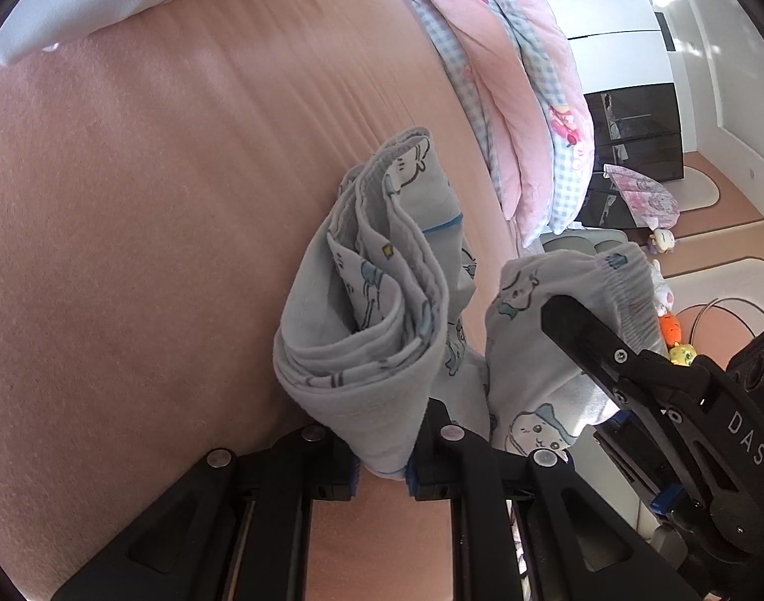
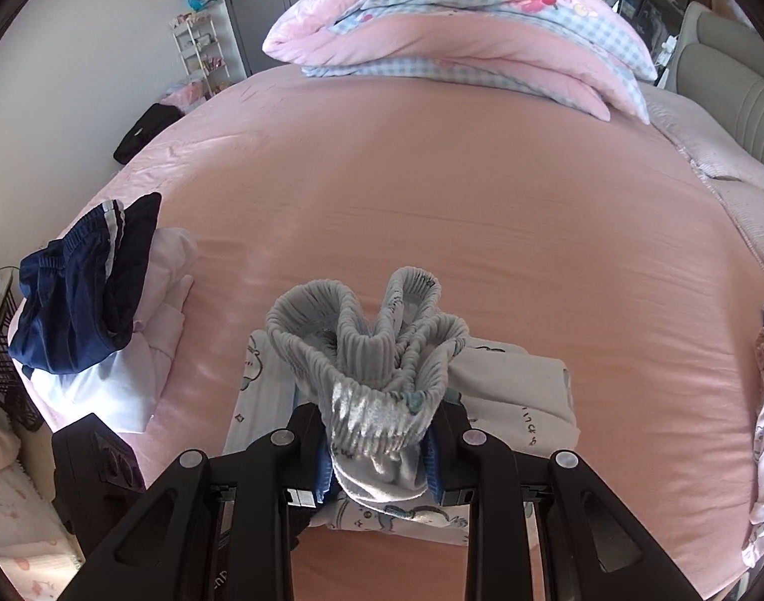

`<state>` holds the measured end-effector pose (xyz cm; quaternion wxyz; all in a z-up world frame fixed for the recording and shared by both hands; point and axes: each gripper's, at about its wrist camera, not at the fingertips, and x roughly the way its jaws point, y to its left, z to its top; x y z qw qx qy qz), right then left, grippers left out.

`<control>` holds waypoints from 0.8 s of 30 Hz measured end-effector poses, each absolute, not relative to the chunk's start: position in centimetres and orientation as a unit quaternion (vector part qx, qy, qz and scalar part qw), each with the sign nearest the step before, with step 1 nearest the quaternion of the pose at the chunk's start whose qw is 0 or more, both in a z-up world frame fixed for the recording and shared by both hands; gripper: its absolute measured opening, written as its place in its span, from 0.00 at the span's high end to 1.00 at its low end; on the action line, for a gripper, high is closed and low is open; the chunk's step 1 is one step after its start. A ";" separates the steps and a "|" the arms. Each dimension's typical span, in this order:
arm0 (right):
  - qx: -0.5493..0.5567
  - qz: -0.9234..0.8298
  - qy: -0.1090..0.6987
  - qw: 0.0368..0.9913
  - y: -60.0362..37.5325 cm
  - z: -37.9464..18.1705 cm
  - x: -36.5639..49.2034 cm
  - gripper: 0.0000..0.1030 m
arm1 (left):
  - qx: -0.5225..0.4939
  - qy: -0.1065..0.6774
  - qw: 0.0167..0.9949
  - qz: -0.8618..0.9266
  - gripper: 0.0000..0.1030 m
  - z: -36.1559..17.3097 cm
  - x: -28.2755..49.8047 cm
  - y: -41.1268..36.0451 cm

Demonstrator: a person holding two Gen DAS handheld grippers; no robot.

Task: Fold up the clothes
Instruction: 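Lift both pants ends and bring the right gripper's cuff onto the left gripper's end, then lower the doubled pants onto the bed and open both grippers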

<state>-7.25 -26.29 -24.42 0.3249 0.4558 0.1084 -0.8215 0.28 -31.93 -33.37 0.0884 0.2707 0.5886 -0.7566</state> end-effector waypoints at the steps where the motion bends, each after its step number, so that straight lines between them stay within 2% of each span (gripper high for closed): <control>1: 0.464 -0.815 0.103 0.333 -26.5 -24.7 -7.3 0.74 | 0.269 0.592 0.086 -0.755 0.88 -33.4 0.2 -32.0; 6: 0.497 -0.784 0.093 0.360 -27.9 -26.1 -7.4 0.74 | 0.261 0.606 0.074 -0.748 0.88 -33.6 0.1 -32.1; 15: 0.526 -0.755 0.141 0.365 -30.3 -28.0 -7.1 0.69 | 0.259 0.607 0.070 -0.748 0.88 -33.4 -0.2 -32.0; 16: 0.530 -0.752 0.137 0.369 -30.3 -28.0 -7.1 0.64 | 0.259 0.607 0.070 -0.748 0.88 -33.5 -0.2 -32.0; 17: 0.534 -0.748 0.131 0.373 -30.3 -28.1 -7.2 0.54 | 0.260 0.607 0.069 -0.748 0.88 -33.5 -0.2 -32.1; 20: 0.550 -0.729 0.093 0.397 -30.4 -28.1 -7.4 0.32 | 0.261 0.606 0.068 -0.749 0.88 -33.6 0.0 -32.1; 24: 0.560 -0.719 0.088 0.402 -30.9 -28.2 -7.2 0.26 | 0.262 0.604 0.068 -0.750 0.88 -33.7 0.3 -32.1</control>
